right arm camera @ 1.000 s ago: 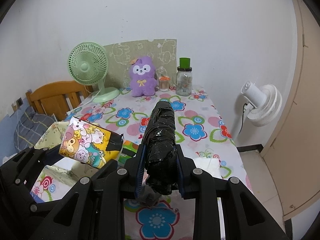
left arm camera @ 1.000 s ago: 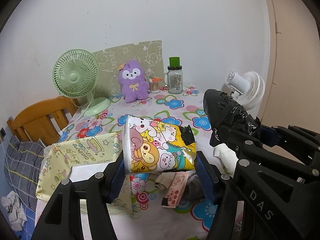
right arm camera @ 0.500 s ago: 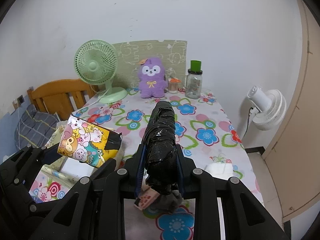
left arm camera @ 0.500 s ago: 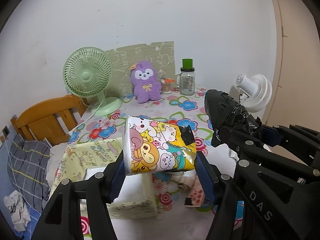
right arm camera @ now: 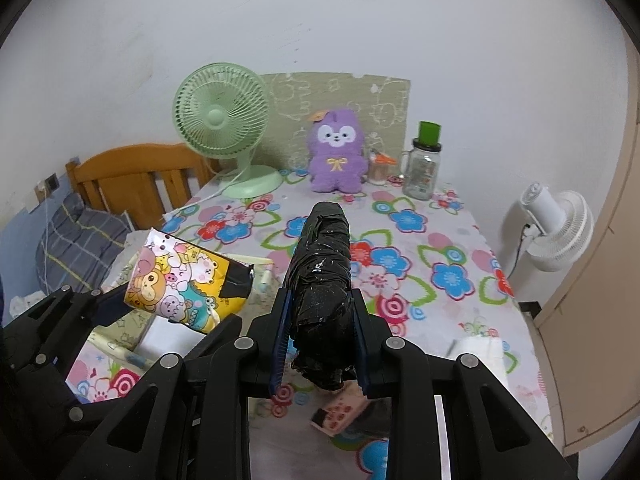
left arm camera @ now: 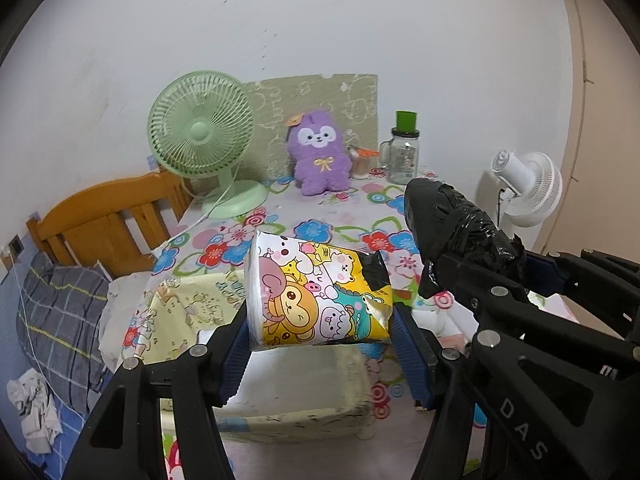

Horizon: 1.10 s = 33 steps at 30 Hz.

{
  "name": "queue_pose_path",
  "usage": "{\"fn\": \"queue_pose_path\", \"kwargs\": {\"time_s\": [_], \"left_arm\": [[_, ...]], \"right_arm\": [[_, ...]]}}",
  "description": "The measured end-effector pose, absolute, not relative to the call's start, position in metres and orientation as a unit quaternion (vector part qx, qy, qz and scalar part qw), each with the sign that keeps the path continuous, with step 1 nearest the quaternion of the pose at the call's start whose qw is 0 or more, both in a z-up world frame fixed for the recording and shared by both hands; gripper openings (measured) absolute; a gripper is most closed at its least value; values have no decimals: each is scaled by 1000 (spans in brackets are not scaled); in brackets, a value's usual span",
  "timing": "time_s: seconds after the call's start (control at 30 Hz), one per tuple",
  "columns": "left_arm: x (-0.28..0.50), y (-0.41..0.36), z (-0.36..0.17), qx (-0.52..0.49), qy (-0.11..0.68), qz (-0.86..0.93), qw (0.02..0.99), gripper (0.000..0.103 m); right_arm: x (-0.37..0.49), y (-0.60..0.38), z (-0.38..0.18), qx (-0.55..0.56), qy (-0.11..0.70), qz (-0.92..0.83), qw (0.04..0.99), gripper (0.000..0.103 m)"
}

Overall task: Organize soft objects
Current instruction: 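Carry the black roll with the right tool while the left tool carries the tissue pack over the box, then lower the black roll into the box with the right tool while the left tool lowers the tissue pack in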

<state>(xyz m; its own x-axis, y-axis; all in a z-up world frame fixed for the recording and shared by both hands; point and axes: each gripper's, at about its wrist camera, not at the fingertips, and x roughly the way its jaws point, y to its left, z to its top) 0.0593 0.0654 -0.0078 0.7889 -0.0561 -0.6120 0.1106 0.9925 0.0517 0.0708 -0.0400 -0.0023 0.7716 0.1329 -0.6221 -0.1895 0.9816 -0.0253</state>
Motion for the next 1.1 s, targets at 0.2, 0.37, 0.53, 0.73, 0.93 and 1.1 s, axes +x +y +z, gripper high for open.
{"fn": "queue_pose_path", "kwargs": {"time_s": [0.2,0.37,0.53,0.73,0.93,1.1], "left_arm": [[73,84,-18,35,339,-32,940,67],[83,99,-29,30,353,-24,935,67],[92,110,-39,29,367,-18,930,67],[99,125,-52,27,383,-9,923,67],[105,137,-64,26,400,-1,916,68],[107,141,-70,25,408,-1,913,78]], "right_arm": [[85,-21,-13,-37,342,102,933,31],[95,-6,-22,-40,357,111,927,31],[104,8,-31,-43,370,121,920,31],[112,23,-43,-47,385,136,912,31],[117,38,-54,-52,395,148,905,31],[121,44,-62,-54,403,147,902,35]]}}
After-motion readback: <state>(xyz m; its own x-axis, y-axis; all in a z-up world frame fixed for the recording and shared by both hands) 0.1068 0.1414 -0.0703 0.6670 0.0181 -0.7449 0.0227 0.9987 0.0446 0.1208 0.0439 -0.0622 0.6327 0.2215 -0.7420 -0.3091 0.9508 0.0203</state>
